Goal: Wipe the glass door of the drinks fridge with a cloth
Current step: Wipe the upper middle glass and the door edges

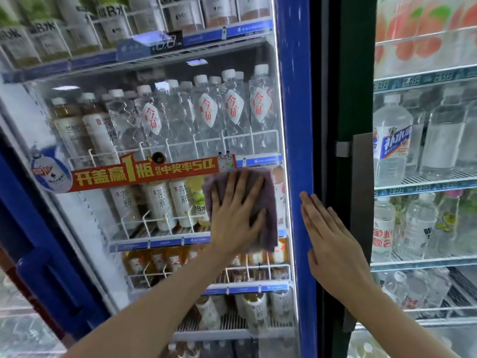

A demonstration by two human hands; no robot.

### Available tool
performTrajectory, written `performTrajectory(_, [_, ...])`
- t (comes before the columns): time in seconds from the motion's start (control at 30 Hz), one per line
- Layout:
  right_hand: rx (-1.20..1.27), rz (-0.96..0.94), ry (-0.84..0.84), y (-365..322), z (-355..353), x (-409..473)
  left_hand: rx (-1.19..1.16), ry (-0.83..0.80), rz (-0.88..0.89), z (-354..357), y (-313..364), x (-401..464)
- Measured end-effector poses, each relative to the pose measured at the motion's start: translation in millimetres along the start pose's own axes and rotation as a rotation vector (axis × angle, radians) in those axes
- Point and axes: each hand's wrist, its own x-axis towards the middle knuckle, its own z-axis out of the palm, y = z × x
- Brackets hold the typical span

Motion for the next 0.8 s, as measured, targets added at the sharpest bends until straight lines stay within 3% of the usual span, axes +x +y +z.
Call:
performTrajectory(0.17, [-0.005, -0.006, -0.010, 0, -3, 1, -0.021, 0.165, -0.078, -29, 0, 97])
performTrajectory(0.33, [-0.005, -0.026, -0.026, 6, -3, 0, -0.006, 0.267, -0.072, -36, 10, 140])
performTrajectory(0.8, [0.031, -0.039, 0.075, 10, 9, -1, -0.046, 0.176, 0.027, 22, 39, 36])
